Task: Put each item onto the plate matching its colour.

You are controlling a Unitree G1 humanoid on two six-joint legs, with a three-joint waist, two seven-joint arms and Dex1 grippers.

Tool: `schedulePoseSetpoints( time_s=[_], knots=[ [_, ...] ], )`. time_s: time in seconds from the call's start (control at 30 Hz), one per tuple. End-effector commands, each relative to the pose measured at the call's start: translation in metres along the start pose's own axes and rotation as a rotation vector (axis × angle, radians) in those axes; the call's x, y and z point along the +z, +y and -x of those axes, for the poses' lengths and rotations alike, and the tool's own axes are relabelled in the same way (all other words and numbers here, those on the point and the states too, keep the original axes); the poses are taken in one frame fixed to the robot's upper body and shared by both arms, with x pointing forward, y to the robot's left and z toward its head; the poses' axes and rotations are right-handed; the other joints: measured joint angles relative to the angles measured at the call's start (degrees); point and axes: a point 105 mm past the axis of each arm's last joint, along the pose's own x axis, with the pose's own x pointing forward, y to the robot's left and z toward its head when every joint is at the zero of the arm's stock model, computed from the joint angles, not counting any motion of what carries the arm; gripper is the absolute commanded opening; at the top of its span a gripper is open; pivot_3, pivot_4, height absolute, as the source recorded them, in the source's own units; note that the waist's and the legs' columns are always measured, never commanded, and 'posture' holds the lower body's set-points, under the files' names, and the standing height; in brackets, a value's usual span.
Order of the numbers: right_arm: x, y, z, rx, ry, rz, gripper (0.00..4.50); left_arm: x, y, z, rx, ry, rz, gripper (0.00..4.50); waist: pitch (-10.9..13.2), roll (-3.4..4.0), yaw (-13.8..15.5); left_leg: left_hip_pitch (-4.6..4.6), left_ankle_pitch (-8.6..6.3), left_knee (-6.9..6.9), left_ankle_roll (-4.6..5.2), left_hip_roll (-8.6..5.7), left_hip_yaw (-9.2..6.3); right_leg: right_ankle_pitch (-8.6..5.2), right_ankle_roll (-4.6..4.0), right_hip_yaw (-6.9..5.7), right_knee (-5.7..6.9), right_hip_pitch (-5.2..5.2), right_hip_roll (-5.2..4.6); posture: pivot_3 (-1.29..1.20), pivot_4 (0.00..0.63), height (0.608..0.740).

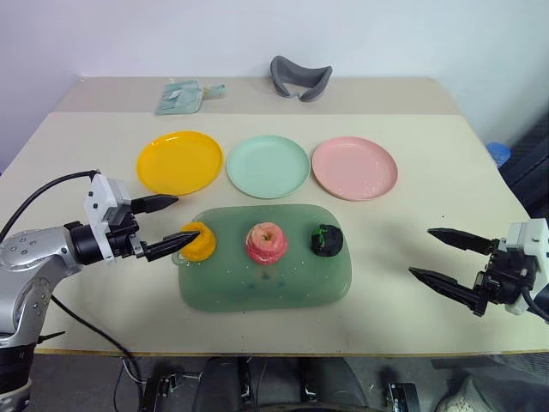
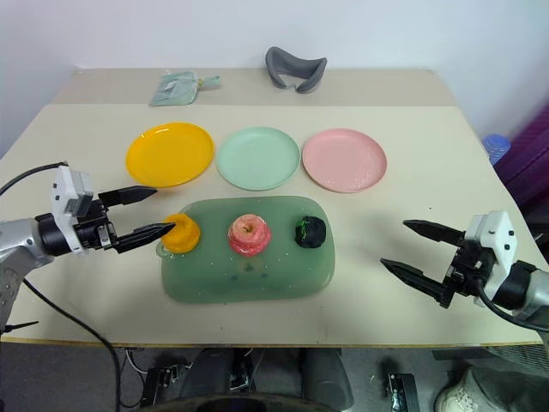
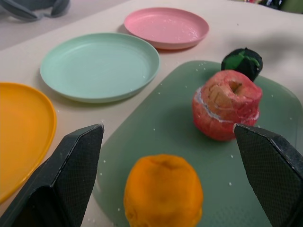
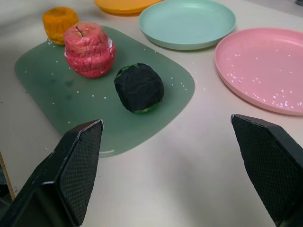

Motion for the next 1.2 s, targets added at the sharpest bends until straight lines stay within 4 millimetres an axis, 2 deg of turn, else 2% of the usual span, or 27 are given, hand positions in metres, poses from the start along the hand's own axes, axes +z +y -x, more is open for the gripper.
schedulePoseSetpoints(
  time_s=[0.03,0.3,0.43,0.53,0.63,0.8,0.93,1.2],
  knots=[
    [0.008,0.005,-0.002,0.002,-0.024,0.026,4.41,0.012,0.0,0.002,0.007,-0.033,-0.025,4.5,0.0,0.0,0.0,0.0,0.0,0.0,0.0,0.0,0.0,0.0,0.0,0.0,0.0,0.0,0.0,0.0,0.15,0.74],
    [0.014,0.013,-0.023,0.044,-0.074,0.041,4.41,0.014,0.006,-0.01,0.046,-0.04,-0.067,4.5,0.0,-0.01,0.1,0.01,0.0,0.08,0.0,-0.04,-0.28,0.0,0.0,-0.3,-0.08,0.3,-0.06,0.0,0.15,0.74],
    [0.029,0.021,-0.046,0.129,-0.133,0.085,4.41,0.012,0.006,-0.021,0.056,-0.034,-0.064,4.5,0.0,-0.01,-0.1,0.01,0.01,0.09,0.0,-0.04,-0.33,0.0,0.0,-0.34,-0.07,0.32,-0.04,0.0,0.15,0.74],
    [0.043,0.027,-0.067,0.247,-0.15,0.141,4.41,0.005,0.002,-0.028,0.035,0.035,-0.02,4.5,0.0,0.0,-0.2,0.01,0.02,0.09,-0.01,-0.04,-0.33,0.0,0.0,-0.34,-0.06,0.31,-0.03,0.0,0.15,0.74],
    [0.052,0.029,-0.078,0.303,-0.152,0.168,4.41,0.002,0.002,-0.028,0.023,0.083,0.022,4.5,0.0,-0.04,0.1,0.01,0.02,0.09,-0.01,-0.04,-0.35,0.0,0.0,-0.37,-0.06,0.31,-0.02,0.0,0.15,0.74],
    [0.051,0.035,-0.091,0.405,-0.112,0.176,4.41,-0.006,0.0,-0.029,0.004,0.161,0.055,4.5,0.1,-0.13,0.2,-0.03,0.02,0.1,-0.01,-0.06,-0.37,0.0,-0.01,-0.41,-0.08,0.31,-0.07,0.0,0.15,0.74],
    [0.05,0.033,-0.101,0.419,-0.128,0.196,4.41,-0.018,-0.002,-0.032,0.018,0.222,0.052,4.5,0.1,-0.13,0.1,-0.03,0.02,0.11,-0.01,-0.07,-0.38,0.0,-0.01,-0.41,-0.07,0.31,-0.07,0.0,0.15,0.74],
    [0.056,0.025,-0.115,0.394,-0.188,0.279,4.41,-0.031,-0.007,-0.038,0.003,0.277,0.009,4.5,0.1,-0.12,0.1,-0.03,0.03,0.13,-0.01,-0.06,-0.36,0.0,0.0,-0.42,-0.05,0.3,-0.06,0.0,0.15,0.74]
  ],
)
